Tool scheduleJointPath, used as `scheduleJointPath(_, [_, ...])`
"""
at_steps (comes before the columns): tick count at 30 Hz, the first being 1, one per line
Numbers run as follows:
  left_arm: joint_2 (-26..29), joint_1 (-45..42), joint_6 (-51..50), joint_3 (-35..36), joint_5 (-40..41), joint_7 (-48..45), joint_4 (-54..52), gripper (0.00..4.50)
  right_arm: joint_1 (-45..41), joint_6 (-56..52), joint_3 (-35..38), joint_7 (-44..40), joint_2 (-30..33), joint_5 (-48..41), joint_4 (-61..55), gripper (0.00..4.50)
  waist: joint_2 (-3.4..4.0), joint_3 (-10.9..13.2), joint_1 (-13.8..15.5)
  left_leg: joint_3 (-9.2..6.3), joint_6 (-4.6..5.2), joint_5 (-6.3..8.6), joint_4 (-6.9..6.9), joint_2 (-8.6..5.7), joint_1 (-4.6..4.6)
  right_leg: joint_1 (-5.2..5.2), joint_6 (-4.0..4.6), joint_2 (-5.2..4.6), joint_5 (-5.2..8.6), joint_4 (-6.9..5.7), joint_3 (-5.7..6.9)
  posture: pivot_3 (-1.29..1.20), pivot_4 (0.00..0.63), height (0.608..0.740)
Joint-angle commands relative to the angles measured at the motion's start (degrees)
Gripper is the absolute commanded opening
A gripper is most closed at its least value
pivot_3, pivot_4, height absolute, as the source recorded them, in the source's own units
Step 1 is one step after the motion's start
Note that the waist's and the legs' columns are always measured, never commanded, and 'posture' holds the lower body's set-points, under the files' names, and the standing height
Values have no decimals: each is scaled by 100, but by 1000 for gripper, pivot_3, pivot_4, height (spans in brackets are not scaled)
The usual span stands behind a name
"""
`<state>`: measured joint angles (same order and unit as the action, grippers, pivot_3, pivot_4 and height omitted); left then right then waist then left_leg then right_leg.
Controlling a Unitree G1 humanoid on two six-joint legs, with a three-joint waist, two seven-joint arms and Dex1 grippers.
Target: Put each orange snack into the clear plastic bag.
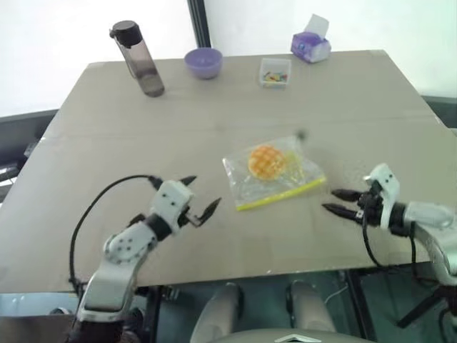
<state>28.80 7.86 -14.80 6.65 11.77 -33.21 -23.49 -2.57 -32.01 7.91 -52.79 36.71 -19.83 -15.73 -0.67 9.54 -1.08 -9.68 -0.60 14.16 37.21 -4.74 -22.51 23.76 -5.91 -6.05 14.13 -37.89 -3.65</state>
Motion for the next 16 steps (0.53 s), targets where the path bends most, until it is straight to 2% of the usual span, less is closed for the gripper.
scheduleJointPath(1, [1, 293, -201, 526, 518, 23, -629, 4440, 189, 571, 531, -146, 66, -295, -27, 2170, -1, 0, 33, 1, 0, 0, 2, -1, 7, -11, -1, 0, 0, 1, 1, 0, 150, 740])
scheduleJointPath(5, [3, 974, -182, 1008, 861, -100, -937, 4440, 535, 1187, 758, -498, 196, -368, 262, 2170, -3, -2, 39, 1, 3, 3, -13, 0, 61, -63, -1, 3, 4, 13, 6, 0, 150, 740])
scheduleJointPath(9, [57, 1460, -46, 1130, 995, -310, -993, 4440, 607, 1507, 913, -923, 411, -516, 672, 2170, -2, -1, 32, 7, 4, 3, -15, 1, 64, -67, -1, 4, 4, 17, 3, 0, 150, 740])
scheduleJointPath(16, [124, 1638, -27, 1080, 1048, -395, -1111, 4440, 555, 1854, 979, -1312, 684, -634, 1139, 2170, -3, -1, 45, -1, 8, 6, -14, 4, 79, -96, -1, 4, 5, 33, 14, 0, 150, 740])
